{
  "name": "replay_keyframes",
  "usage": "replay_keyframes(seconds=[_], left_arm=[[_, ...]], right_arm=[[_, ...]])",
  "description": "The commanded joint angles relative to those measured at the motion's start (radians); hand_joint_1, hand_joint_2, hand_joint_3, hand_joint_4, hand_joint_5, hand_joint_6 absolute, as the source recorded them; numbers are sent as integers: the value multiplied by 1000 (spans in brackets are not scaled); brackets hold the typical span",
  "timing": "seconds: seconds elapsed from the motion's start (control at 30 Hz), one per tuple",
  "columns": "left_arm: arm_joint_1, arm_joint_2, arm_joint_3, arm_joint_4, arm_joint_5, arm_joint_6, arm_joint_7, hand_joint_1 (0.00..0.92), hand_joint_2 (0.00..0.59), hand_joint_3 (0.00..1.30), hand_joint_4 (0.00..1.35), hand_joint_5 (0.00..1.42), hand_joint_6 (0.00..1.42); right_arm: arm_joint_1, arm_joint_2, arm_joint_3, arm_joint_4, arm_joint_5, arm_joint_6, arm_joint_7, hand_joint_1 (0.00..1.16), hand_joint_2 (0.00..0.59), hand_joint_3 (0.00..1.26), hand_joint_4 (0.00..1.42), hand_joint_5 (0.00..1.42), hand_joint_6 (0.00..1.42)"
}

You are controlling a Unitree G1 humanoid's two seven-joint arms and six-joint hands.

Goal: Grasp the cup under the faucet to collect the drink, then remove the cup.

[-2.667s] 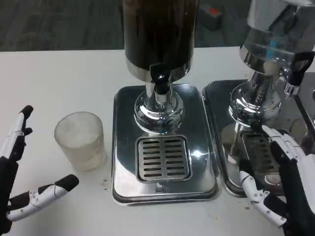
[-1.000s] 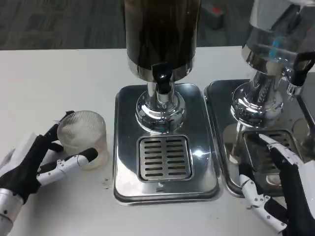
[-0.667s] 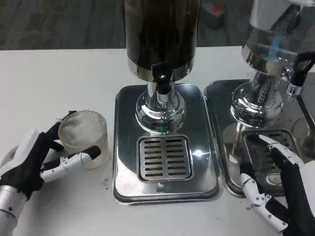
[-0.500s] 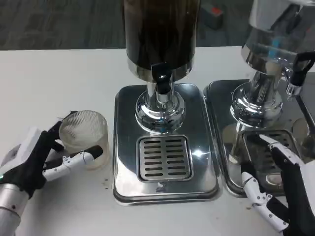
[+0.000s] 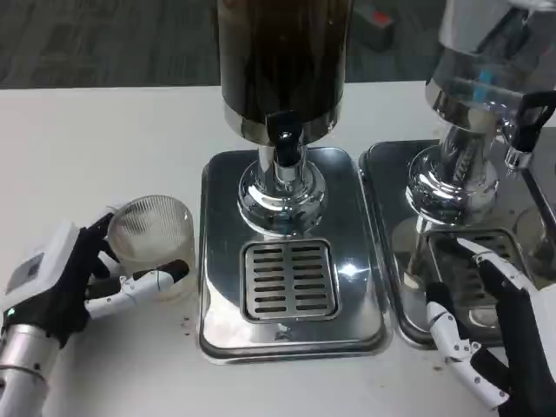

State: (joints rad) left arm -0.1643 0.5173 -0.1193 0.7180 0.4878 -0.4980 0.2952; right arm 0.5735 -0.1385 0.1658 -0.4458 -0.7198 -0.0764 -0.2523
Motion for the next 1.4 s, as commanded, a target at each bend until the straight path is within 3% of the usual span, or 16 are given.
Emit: replay_keyframes(seconds=[0.03, 0.27, 0.47, 1.03, 1.4], left_arm=[[22, -23, -10, -2, 22, 16, 65, 292, 47, 354, 454, 642, 905], [22, -46, -13, 20, 43, -7, 169, 291, 69, 439, 571, 781, 1184], [14, -56, -21, 47, 62, -25, 253, 317, 83, 507, 665, 881, 1322], [2, -57, -32, 116, 92, -90, 392, 325, 93, 565, 760, 1001, 1423], [87, -38, -7, -74, 96, -156, 396, 327, 94, 582, 777, 1016, 1424]], right_arm=[[3, 1, -6, -10, 3, -8, -8, 309, 447, 294, 234, 220, 311], [0, -1, -11, -11, 7, -10, -6, 307, 447, 294, 234, 220, 318], [2, -2, -15, -11, 9, -12, -7, 306, 447, 294, 234, 220, 320], [1, 3, -19, -5, 13, -17, -12, 305, 447, 295, 238, 220, 321], [-12, 7, -21, -5, 19, -27, -10, 309, 444, 295, 243, 220, 321]])
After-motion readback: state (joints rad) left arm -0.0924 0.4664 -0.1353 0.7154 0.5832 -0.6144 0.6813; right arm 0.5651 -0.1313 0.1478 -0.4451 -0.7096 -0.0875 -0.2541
